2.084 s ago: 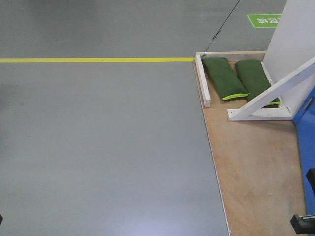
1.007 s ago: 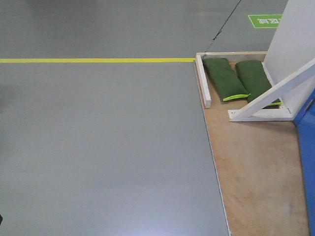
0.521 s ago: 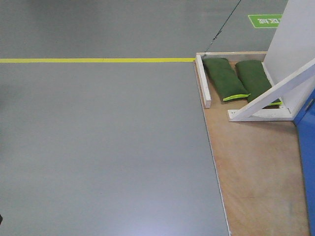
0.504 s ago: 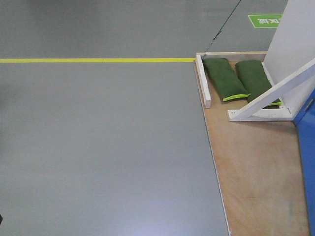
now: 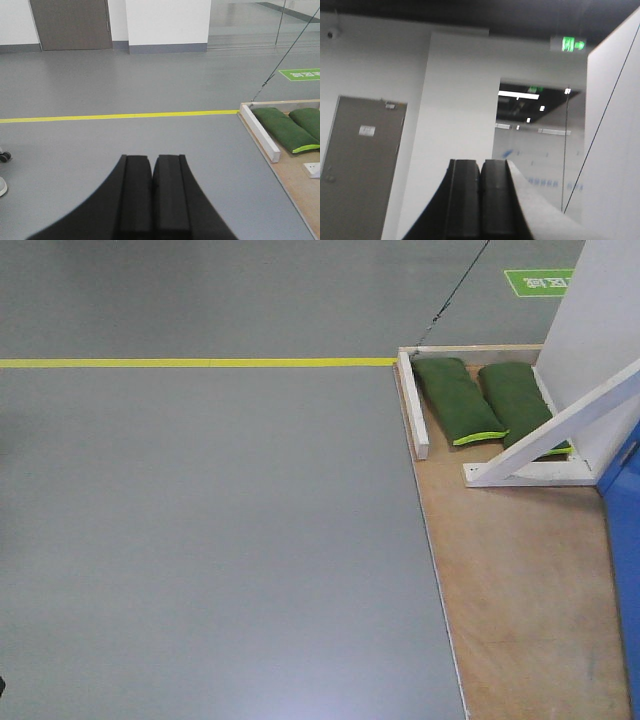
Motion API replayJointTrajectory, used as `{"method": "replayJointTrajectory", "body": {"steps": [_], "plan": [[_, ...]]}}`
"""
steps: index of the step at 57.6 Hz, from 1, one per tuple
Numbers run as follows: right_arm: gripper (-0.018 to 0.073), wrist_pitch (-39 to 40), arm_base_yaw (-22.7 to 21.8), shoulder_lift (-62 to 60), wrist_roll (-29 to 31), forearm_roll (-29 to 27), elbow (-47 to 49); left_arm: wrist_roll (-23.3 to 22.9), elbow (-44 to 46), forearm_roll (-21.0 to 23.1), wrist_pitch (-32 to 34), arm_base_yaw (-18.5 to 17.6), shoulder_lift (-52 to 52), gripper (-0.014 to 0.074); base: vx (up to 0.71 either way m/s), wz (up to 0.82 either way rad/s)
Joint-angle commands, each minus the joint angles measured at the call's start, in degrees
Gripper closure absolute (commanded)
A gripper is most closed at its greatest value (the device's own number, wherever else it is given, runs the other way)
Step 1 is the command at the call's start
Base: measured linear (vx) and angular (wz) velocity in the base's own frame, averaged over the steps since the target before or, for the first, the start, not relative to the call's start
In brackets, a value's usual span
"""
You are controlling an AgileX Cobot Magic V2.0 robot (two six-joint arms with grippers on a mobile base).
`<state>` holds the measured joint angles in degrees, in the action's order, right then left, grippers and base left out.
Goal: Move to blue door and open it
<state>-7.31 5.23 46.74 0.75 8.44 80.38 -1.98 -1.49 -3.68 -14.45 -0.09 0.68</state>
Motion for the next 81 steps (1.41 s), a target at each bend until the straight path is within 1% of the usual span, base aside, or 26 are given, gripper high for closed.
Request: {"method": "replayJointTrajectory", "body": {"steps": [1, 7, 9, 12, 17, 23, 24, 26, 32, 43, 47, 49, 54, 58, 60, 68, 81], "plan": [[0.0547, 5.5, -0.2, 1.1, 0.6, 4.1, 7.7, -0.3, 1.5, 0.4, 4.8, -0.4, 0.7, 0.0524, 0.00, 0.00], [0.0547, 5.1, -0.4, 2.8, 0.6, 6.7, 14.2, -0.3, 1.5, 0.4, 4.8, -0.4, 0.7, 0.0524, 0.00, 0.00], [0.0547, 5.0, -1.1, 3.4, 0.6, 7.6, 15.9, -0.3, 1.5, 0.4, 4.8, -0.4, 0.7, 0.0524, 0.00, 0.00], [0.0547, 4.8, -3.4, 4.4, 0.6, 8.7, 17.9, -0.3, 1.5, 0.4, 4.8, -0.4, 0.7, 0.0524, 0.00, 0.00], [0.0547, 4.2, -9.6, 5.9, 0.5, 9.3, 19.5, -0.3, 1.5, 0.4, 4.8, -0.4, 0.7, 0.0524, 0.00, 0.00], [0.0547, 2.5, -20.1, 6.2, -0.7, 8.7, 19.1, -0.3, 1.5, 0.4, 4.8, -0.4, 0.7, 0.0524, 0.00, 0.00], [0.0547, 1.9, -22.5, 6.2, -0.7, 8.1, 19.1, -0.3, 1.5, 0.4, 4.8, -0.4, 0.7, 0.0524, 0.00, 0.00], [0.0547, 1.2, -25.7, 6.2, -1.6, 6.9, 19.1, -0.3, 1.5, 0.4, 4.8, -0.4, 0.7, 0.0524, 0.00, 0.00], [0.0547, -0.6, -37.7, 6.2, -3.5, 1.5, 19.1, -0.3, 1.5, 0.4, 4.8, -0.4, 0.7, 0.0524, 0.00, 0.00], [0.0547, -0.9, -57.4, 6.2, -6.7, -6.0, 19.1, -0.3, 1.5, 0.4, 4.8, -0.4, 0.7, 0.0524, 0.00, 0.00], [0.0547, -0.7, -64.0, 6.7, -9.4, -10.7, 19.1, -0.3, 1.5, 0.4, 4.8, -0.4, 0.7, 0.0524, 0.00, 0.00], [0.0547, -0.4, -66.9, 7.1, -10.9, -14.0, 19.1, -0.3, 1.5, 0.4, 4.8, -0.4, 0.7, 0.0524, 0.00, 0.00], [0.0547, -0.2, -72.9, 8.8, -14.2, -22.8, 19.1, -0.3, 1.5, 0.4, 4.8, -0.4, 0.7, 0.0524, 0.00, 0.00], [0.0547, 0.0, -77.3, 10.6, -14.6, -27.7, 19.1, -0.3, 1.5, 0.4, 4.8, -0.4, 0.7, 0.0524, 0.00, 0.00], [0.0547, 0.4, -79.7, 11.5, -14.6, -29.3, 19.1, -0.3, 1.5, 0.4, 4.8, -0.4, 0.7, 0.0524, 0.00, 0.00], [0.0547, 3.1, -87.3, 16.2, -14.6, -31.1, 19.1, -0.3, 1.5, 0.4, 4.8, -0.4, 0.7, 0.0524, 0.00, 0.00], [0.0547, 8.0, -98.6, 22.3, -14.6, -31.2, 19.1, -0.3, 1.5, 0.4, 4.8, -0.4, 0.7, 0.0524, 0.00, 0.00]]}}
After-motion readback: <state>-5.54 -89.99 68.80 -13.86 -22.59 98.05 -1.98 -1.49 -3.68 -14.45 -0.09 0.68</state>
